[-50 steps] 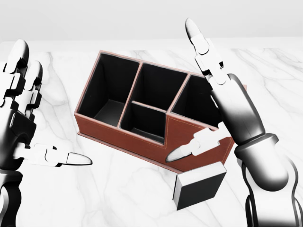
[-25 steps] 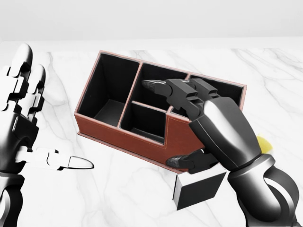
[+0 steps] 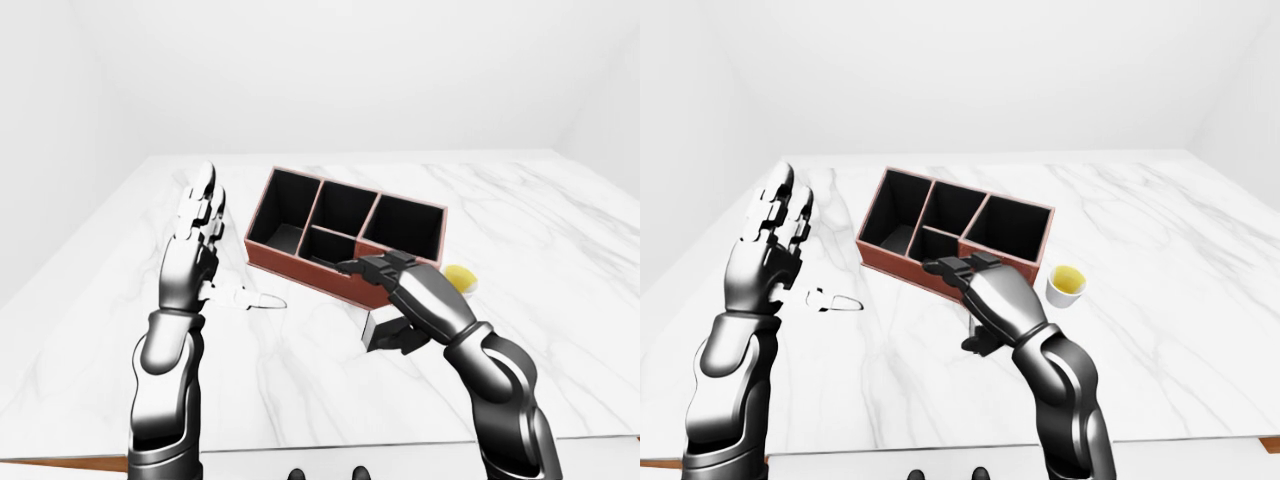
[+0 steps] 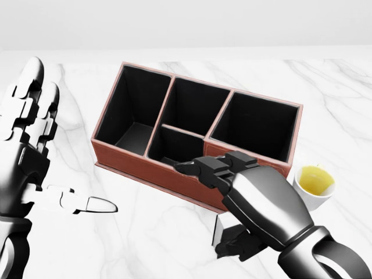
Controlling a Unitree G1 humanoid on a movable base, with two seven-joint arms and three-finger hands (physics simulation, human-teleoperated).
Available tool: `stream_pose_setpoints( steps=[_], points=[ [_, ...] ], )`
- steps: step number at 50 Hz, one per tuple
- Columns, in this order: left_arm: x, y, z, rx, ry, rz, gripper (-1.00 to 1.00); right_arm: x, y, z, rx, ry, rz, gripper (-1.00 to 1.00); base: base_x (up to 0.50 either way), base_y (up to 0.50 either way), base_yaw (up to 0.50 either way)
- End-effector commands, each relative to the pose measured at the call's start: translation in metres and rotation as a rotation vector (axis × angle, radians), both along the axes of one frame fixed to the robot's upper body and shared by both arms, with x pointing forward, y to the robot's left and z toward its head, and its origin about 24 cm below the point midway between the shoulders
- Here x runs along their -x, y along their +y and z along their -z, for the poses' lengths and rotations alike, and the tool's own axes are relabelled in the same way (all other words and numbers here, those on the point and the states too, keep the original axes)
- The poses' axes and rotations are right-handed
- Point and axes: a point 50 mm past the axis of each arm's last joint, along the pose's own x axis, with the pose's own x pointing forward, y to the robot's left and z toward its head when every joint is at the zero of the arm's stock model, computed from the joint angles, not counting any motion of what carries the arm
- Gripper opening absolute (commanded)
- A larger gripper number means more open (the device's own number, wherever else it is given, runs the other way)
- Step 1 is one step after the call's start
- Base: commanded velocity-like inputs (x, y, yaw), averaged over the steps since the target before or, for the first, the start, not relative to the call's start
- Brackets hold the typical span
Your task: Pick up the book and place it in the right compartment of the caddy.
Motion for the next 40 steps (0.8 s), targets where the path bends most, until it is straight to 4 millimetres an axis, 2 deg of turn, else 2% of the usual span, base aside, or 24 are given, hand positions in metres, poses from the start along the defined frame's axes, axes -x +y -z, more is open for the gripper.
stream_pose_setpoints(
  steps=[1, 23, 40],
  points=[
    [0.003, -0.002, 0.001, -0.003, 0.002, 0.005, 1.0, 0.011, 0.0, 0.014, 0.069, 0.1, -0.009, 0.43, 0.0, 0.0, 0.0],
    [0.004, -0.003, 0.002, -0.004, 0.004, 0.009, 1.0, 0.001, -0.003, 0.042, 0.17, 0.196, 0.062, 0.43, 0.0, 0.0, 0.0],
    [0.003, -0.001, 0.003, 0.0, 0.011, 0.006, 1.0, -0.004, 0.0, 0.048, 0.191, 0.208, 0.064, 0.36, 0.0, 0.0, 0.0]
  ],
)
